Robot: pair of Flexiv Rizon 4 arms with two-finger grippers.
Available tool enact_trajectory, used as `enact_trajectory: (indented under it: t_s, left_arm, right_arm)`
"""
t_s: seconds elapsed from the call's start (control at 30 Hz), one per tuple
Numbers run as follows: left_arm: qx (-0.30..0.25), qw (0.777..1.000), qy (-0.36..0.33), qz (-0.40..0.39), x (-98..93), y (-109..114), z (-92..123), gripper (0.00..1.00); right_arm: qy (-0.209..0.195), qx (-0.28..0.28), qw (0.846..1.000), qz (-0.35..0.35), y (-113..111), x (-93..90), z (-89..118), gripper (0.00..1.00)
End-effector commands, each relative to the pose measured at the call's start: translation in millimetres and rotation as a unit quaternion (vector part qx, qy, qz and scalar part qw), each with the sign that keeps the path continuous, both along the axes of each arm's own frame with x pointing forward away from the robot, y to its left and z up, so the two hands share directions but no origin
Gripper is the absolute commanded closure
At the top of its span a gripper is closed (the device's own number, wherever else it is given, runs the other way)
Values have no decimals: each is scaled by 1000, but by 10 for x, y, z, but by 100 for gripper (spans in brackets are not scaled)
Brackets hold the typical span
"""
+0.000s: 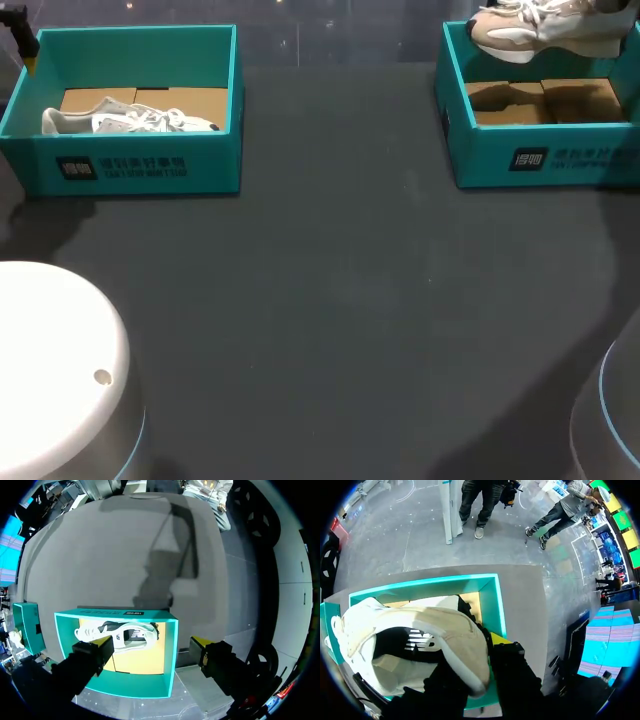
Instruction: Take the shoe out of the shoebox, open the shoe tongue, remove and reinsert the insole, then place the shoe into the shoebox
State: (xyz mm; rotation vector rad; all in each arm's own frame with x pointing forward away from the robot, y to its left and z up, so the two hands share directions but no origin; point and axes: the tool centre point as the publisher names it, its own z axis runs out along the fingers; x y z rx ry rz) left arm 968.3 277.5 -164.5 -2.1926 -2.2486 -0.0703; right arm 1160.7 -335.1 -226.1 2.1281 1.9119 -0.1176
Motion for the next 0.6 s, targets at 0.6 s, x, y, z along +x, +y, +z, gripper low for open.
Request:
enact_trajectory:
  t_s: [0.6]
  left_arm:
    - [1,1000,-1,0,-11,3,6,0]
  right_arm:
    - [-11,-5,1000,-6,142,-350,706,100]
